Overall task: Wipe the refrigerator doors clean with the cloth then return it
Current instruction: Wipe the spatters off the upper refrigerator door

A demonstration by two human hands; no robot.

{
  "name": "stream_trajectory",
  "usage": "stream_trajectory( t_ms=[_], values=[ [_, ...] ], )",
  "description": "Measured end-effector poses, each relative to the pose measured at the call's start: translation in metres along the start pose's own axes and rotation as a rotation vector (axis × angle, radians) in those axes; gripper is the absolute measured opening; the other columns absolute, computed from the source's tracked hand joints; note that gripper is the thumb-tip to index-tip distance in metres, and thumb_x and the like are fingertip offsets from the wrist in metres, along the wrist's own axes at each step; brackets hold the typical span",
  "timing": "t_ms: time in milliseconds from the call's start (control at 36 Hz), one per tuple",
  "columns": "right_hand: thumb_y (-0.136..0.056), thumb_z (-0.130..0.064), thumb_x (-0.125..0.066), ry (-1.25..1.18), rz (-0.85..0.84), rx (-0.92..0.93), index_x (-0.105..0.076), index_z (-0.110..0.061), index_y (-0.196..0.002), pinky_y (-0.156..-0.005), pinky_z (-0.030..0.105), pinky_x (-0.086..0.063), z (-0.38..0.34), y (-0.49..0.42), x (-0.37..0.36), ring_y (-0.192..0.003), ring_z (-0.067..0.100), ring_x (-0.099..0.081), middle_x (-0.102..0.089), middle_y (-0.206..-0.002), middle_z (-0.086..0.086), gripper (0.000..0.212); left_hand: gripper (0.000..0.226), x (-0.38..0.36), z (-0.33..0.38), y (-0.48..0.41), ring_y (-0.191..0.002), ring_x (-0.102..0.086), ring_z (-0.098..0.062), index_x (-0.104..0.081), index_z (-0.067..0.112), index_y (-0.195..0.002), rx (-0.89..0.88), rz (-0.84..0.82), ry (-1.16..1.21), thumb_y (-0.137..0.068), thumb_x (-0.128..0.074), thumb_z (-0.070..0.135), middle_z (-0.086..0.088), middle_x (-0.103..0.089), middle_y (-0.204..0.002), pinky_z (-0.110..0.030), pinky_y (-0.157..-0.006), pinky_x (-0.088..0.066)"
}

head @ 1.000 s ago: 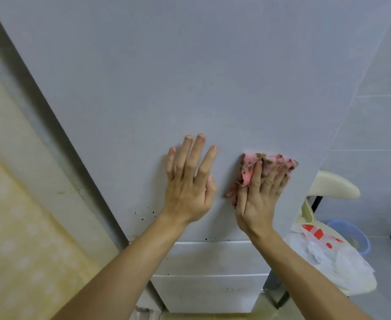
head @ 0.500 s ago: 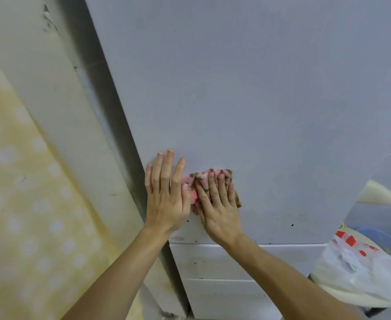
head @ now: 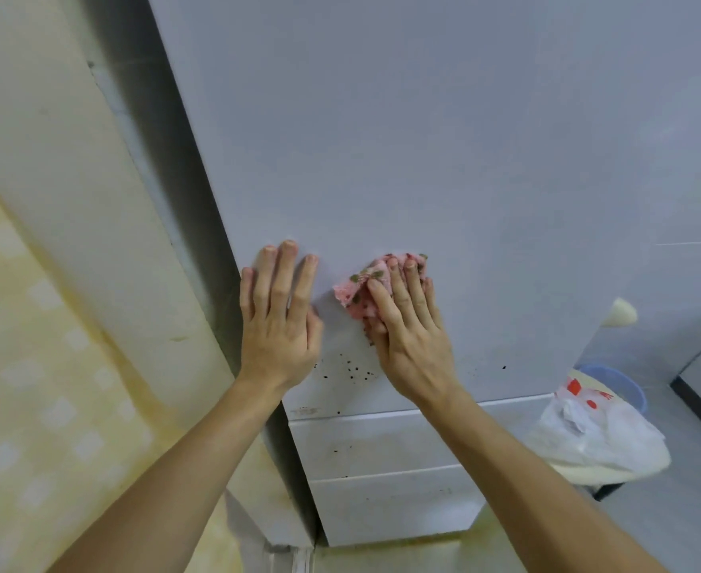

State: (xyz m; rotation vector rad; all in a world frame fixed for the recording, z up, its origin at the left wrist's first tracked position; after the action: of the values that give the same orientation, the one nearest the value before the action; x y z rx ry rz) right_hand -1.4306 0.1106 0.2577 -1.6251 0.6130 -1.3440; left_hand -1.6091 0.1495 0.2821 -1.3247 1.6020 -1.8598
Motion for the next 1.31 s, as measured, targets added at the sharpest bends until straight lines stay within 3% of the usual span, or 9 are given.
stream_trajectory(
  t_ms=[139,250,333,472,611,722,1028,1167,1306],
  values=[
    [-0.114,-0.026,-0.035,0.007,0.034,-0.021,-0.034,-0.012,-0.157,-0.132,0.045,-0.006,-0.001,-0.001,-0.006,-0.162,0.026,-0.001,-0.026,-0.165,0.015,0.045,0.080,-0.005,-0.001,0.002,-0.163,-0.001,-0.027,-0.018,0.013,-0.166,0.002,0.020,-0.002,-0.094,-0.052,0.007,-0.002,0.002,-0.177,-0.054,-0.131,-0.002],
    [-0.115,-0.031,-0.033,-0.006,0.074,-0.034,-0.035,-0.016,-0.156,-0.132,0.044,-0.003,-0.003,-0.001,-0.011,-0.162,0.022,0.005,0.006,-0.175,0.000,0.044,0.078,-0.010,-0.001,0.002,-0.163,0.000,-0.026,-0.021,0.012,-0.165,-0.002,0.050,-0.008,-0.093,-0.051,0.007,0.000,0.005,-0.177,-0.054,-0.131,-0.002],
    [-0.114,-0.032,-0.038,-0.033,0.103,-0.059,-0.035,-0.017,-0.156,-0.132,0.045,-0.002,-0.004,0.000,-0.016,-0.162,0.022,0.006,0.012,-0.175,-0.004,0.045,0.070,-0.014,0.001,0.002,-0.163,-0.001,-0.025,-0.027,0.009,-0.161,-0.003,0.083,-0.041,-0.094,-0.048,0.008,0.000,0.004,-0.177,-0.055,-0.131,-0.005],
    [-0.110,-0.025,-0.049,-0.096,0.204,-0.127,-0.038,-0.016,-0.156,-0.131,0.046,-0.003,-0.008,0.003,-0.024,-0.161,0.023,0.003,-0.021,-0.169,0.016,0.048,0.063,-0.017,0.003,0.000,-0.163,-0.004,-0.023,-0.035,0.005,-0.155,0.021,0.179,-0.067,-0.093,-0.043,0.010,-0.014,-0.021,-0.171,-0.056,-0.130,-0.010],
    [-0.107,-0.015,-0.051,-0.166,0.265,-0.138,-0.041,-0.014,-0.156,-0.130,0.051,-0.006,-0.010,0.002,-0.025,-0.161,0.034,-0.007,-0.032,-0.163,0.028,0.050,0.061,-0.014,0.000,-0.003,-0.152,-0.025,-0.047,-0.043,-0.001,-0.153,0.015,0.195,0.024,-0.092,-0.049,0.007,-0.033,-0.041,-0.158,-0.059,-0.128,-0.011],
    [-0.109,-0.015,-0.048,-0.172,0.303,-0.096,-0.047,-0.011,-0.155,-0.130,0.054,-0.009,-0.013,-0.001,-0.024,-0.156,0.046,-0.020,-0.032,-0.164,0.028,0.046,0.057,-0.012,-0.008,0.012,-0.156,-0.020,-0.044,-0.043,0.003,-0.157,-0.020,0.203,0.027,-0.101,-0.043,0.013,-0.028,-0.033,-0.164,-0.056,-0.130,-0.008],
    [-0.109,-0.025,-0.040,-0.031,0.385,-0.049,-0.029,-0.017,-0.165,-0.132,0.049,-0.006,-0.027,0.018,-0.034,-0.163,0.030,-0.004,-0.012,-0.174,0.011,0.058,0.057,-0.040,-0.013,0.083,-0.163,-0.014,-0.027,-0.036,0.004,-0.160,0.058,0.339,0.093,-0.104,-0.039,0.014,-0.013,-0.027,-0.171,-0.058,-0.129,-0.019],
    [-0.111,-0.031,-0.036,0.005,0.395,0.021,-0.030,-0.020,-0.165,-0.133,0.042,-0.004,-0.025,0.022,-0.027,-0.163,0.020,-0.002,-0.013,-0.174,0.003,0.055,0.061,-0.029,-0.015,0.090,-0.162,-0.017,-0.016,-0.033,0.008,-0.162,0.057,0.388,0.147,-0.101,-0.040,0.013,-0.004,-0.032,-0.170,-0.039,-0.133,-0.006],
    [-0.112,-0.034,-0.037,0.076,0.346,0.055,-0.026,-0.023,-0.166,-0.132,0.040,0.001,-0.024,0.037,-0.035,-0.162,0.020,0.004,-0.006,-0.175,0.002,0.056,0.060,-0.028,-0.025,0.110,-0.161,-0.016,-0.014,-0.040,0.014,-0.160,0.061,0.345,0.031,-0.102,-0.031,0.026,0.001,-0.033,-0.170,-0.042,-0.133,-0.002]
  ],
)
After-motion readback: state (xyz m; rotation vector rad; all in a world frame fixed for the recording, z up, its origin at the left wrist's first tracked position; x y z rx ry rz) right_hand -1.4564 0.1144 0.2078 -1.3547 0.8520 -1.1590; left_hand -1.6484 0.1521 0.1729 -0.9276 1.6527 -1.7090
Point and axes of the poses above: each hand's wrist, its own y-axis away from the middle knuckle, its own x-axis out of the back of the hand, z = x × y, the point moved 6 cm from there along -y, towards the middle knuckle
